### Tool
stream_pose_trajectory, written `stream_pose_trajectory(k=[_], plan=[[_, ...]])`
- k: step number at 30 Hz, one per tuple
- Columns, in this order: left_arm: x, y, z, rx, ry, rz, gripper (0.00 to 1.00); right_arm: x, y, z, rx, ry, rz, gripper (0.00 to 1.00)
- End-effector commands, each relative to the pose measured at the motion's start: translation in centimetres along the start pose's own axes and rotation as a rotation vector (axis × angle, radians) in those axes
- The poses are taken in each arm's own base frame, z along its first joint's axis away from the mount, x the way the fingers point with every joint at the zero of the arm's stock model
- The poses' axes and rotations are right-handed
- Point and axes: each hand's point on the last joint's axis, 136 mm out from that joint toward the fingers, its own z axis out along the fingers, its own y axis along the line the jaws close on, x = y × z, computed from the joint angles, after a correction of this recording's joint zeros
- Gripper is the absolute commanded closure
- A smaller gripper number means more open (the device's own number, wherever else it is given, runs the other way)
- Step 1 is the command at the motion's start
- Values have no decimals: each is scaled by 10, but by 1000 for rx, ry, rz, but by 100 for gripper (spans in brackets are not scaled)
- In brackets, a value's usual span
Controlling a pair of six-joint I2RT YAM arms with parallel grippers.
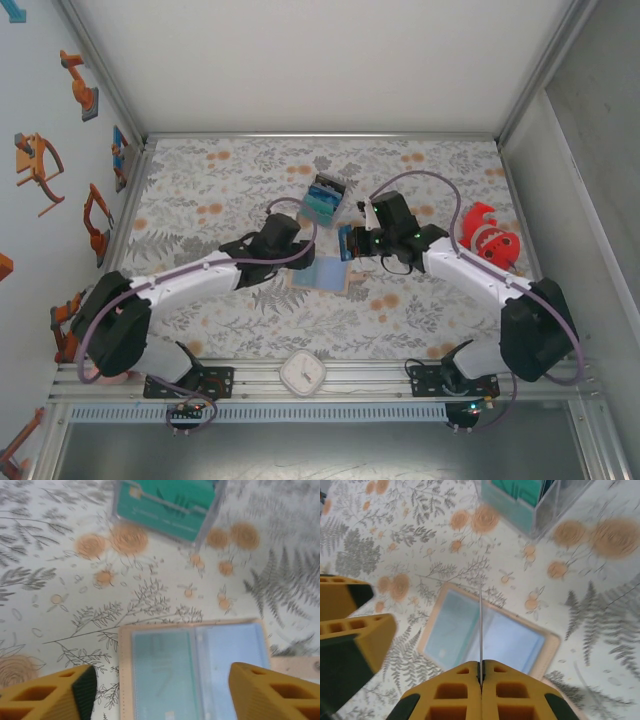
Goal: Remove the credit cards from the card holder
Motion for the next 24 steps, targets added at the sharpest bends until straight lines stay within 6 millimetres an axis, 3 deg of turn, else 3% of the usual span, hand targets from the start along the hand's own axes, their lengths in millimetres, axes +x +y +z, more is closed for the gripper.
stream_pose_trajectory(k=[1, 4, 15, 24], plan=[[-3, 24, -14, -82, -47, -23, 18, -18, -9, -15, 104, -19, -144, 100], [-6, 37, -24, -119, -91, -46, 1, -34, -6, -17, 126, -21, -215, 100], [-7, 68, -45, -198, -187, -105, 3, -91, 8, 4, 141, 11, -486, 100], [-9, 76, -56, -195, -239, -132, 3, -129, 2, 54, 123, 76, -682, 100]])
